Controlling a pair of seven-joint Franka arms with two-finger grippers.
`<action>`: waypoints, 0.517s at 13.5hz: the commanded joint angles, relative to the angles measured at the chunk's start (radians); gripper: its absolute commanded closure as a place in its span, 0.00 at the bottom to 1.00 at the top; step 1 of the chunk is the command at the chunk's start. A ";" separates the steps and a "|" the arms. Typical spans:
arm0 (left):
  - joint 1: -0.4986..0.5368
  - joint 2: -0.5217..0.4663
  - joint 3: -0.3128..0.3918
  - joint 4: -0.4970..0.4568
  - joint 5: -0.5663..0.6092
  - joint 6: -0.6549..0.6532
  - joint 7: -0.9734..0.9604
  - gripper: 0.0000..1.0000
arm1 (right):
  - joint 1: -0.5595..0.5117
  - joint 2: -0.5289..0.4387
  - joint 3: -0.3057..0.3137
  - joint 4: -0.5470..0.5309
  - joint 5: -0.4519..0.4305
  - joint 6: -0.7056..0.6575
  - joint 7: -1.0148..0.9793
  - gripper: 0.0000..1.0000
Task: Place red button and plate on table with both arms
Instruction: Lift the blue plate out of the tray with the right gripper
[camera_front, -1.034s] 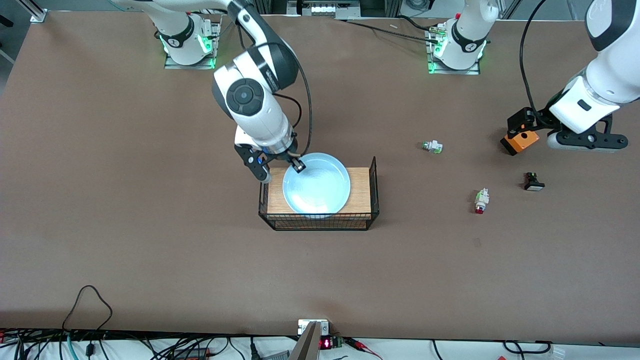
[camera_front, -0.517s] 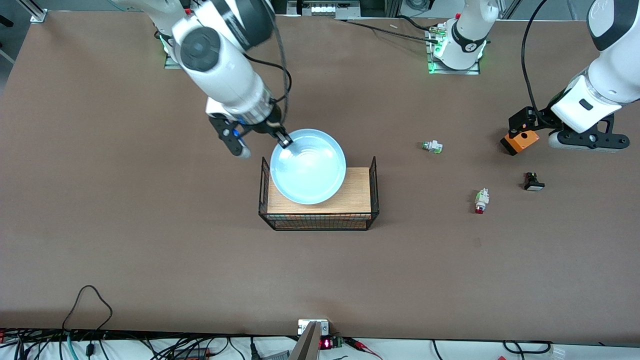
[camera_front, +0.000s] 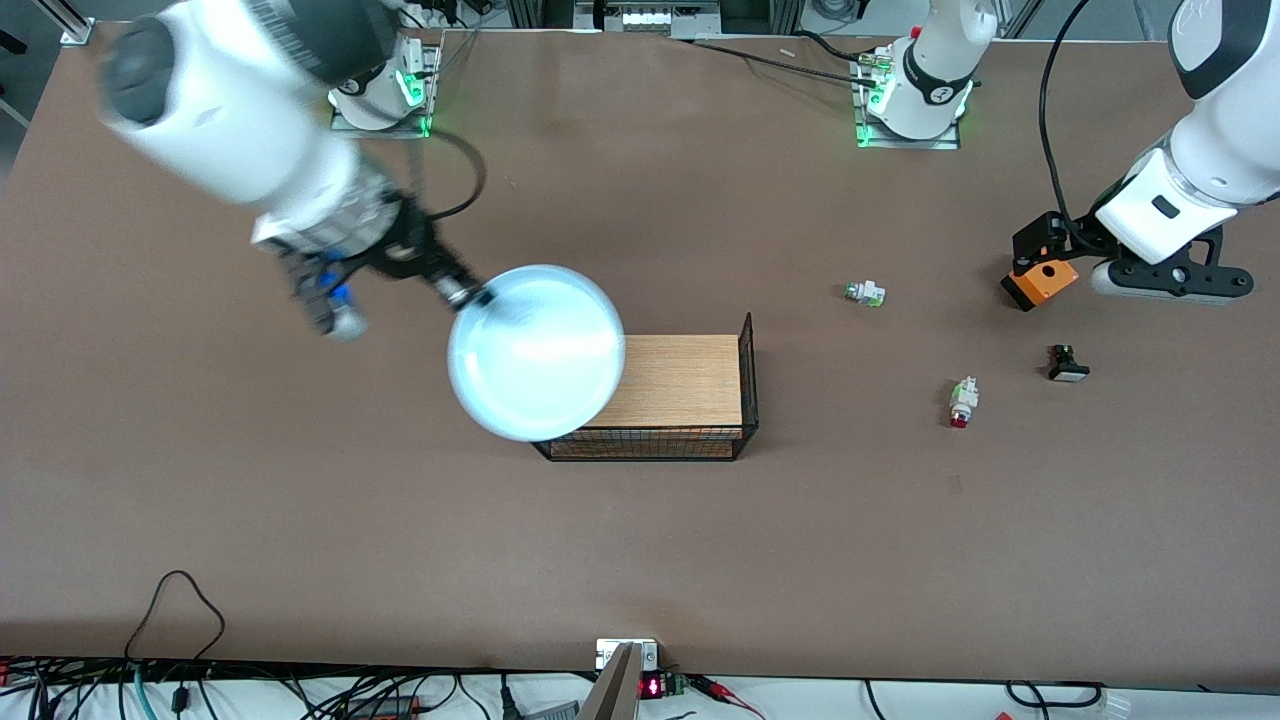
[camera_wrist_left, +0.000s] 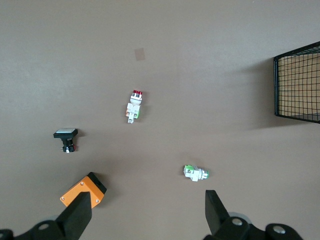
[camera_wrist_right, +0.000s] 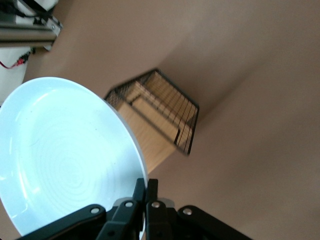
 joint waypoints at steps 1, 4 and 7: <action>-0.003 -0.009 -0.002 0.021 -0.009 -0.035 0.018 0.00 | -0.100 0.015 0.012 0.028 0.026 -0.075 -0.181 1.00; -0.003 -0.006 -0.022 0.048 -0.009 -0.090 0.021 0.00 | -0.203 0.017 0.010 0.028 0.017 -0.188 -0.400 1.00; -0.002 -0.004 -0.027 0.048 -0.007 -0.088 0.019 0.00 | -0.324 0.023 0.010 0.028 -0.018 -0.268 -0.661 1.00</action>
